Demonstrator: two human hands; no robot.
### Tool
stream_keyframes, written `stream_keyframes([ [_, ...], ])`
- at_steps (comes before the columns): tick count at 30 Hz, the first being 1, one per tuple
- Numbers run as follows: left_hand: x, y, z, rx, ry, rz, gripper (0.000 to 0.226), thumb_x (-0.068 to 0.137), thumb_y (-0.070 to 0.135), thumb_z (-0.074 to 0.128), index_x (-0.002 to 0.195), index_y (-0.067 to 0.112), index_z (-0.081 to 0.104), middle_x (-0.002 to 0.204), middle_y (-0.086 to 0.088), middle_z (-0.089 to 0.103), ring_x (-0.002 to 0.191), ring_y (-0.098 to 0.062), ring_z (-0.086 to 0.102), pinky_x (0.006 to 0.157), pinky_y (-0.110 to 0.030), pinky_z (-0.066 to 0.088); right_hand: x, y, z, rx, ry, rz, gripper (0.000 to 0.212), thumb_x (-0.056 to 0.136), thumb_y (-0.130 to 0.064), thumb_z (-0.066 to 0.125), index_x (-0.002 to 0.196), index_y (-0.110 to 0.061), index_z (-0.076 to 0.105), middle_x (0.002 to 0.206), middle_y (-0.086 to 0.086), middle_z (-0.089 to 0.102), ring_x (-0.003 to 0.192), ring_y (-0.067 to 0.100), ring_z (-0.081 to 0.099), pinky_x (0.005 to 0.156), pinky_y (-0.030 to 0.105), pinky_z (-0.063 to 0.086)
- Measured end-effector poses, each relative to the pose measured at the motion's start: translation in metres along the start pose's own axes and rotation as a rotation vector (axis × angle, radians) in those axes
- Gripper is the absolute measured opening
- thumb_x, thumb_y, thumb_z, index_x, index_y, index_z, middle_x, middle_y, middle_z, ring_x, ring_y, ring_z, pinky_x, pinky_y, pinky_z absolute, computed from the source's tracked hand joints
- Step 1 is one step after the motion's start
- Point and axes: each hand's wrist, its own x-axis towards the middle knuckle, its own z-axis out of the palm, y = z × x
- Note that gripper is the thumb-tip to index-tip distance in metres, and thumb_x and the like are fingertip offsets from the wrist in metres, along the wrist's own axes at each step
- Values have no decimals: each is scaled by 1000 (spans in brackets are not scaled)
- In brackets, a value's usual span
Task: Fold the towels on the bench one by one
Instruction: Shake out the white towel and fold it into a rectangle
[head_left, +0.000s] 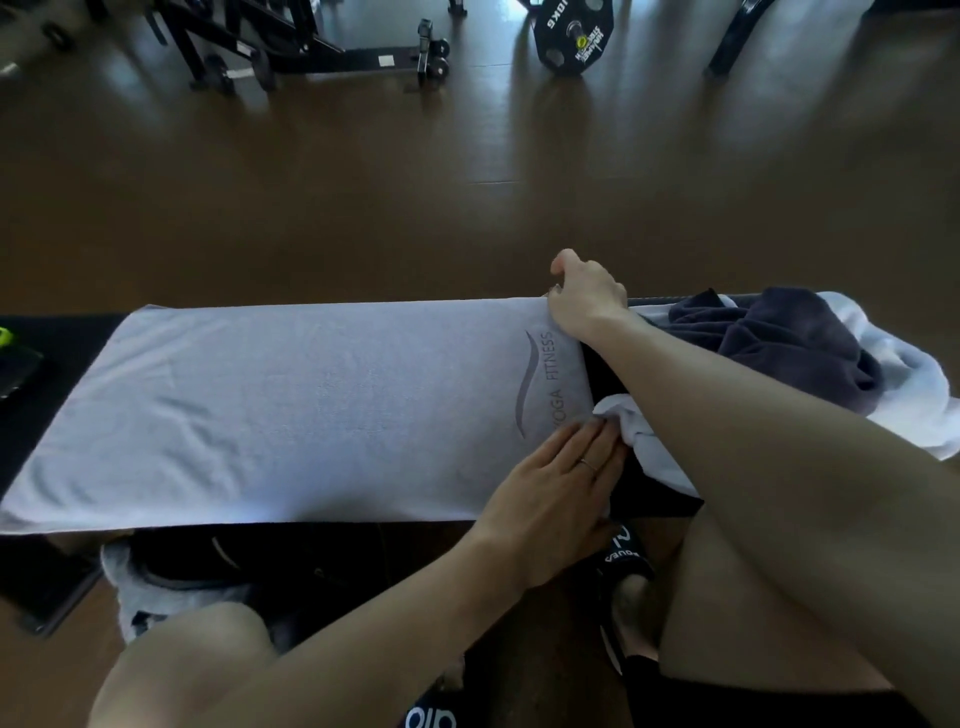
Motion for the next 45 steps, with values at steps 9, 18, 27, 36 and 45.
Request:
stream_keyframes([
  [9,-2,4,-10,-102,191,70,38,88,29,64,122,12,60,125,-10,62,109,-27,58,92,-36,48,7,-1,1,74,-66,86,28,96,-18,48,110,-21,73,116,7,69,105,30,60,97,39,44],
  [18,-47,-35,-67,-818,308,-470,25,102,25,54,81,20,42,67,6,49,57,-8,45,56,-31,41,16,-29,-24,535,119,70,31,85,-6,55,103,-19,77,113,-4,70,101,13,62,82,21,46],
  [27,-171,-134,-123,-876,612,-982,25,102,20,57,87,3,47,66,-11,67,61,-5,67,57,-14,43,14,-161,-9,884,1,-4,25,64,7,52,54,-13,64,62,13,57,47,18,47,49,26,40],
  [36,-285,-180,-93,-740,801,-1344,25,102,21,57,86,5,47,72,-9,66,65,-8,65,57,-17,44,14,-334,52,788,-197,-153,24,66,-2,70,88,7,75,66,6,66,71,21,75,79,39,62],
  [45,-338,-215,-31,-607,768,-1652,25,98,22,58,79,8,49,81,-9,51,77,-22,44,60,-28,35,5,-411,146,351,-262,-501,21,79,-3,66,96,-11,75,98,0,67,89,15,63,77,24,53],
])
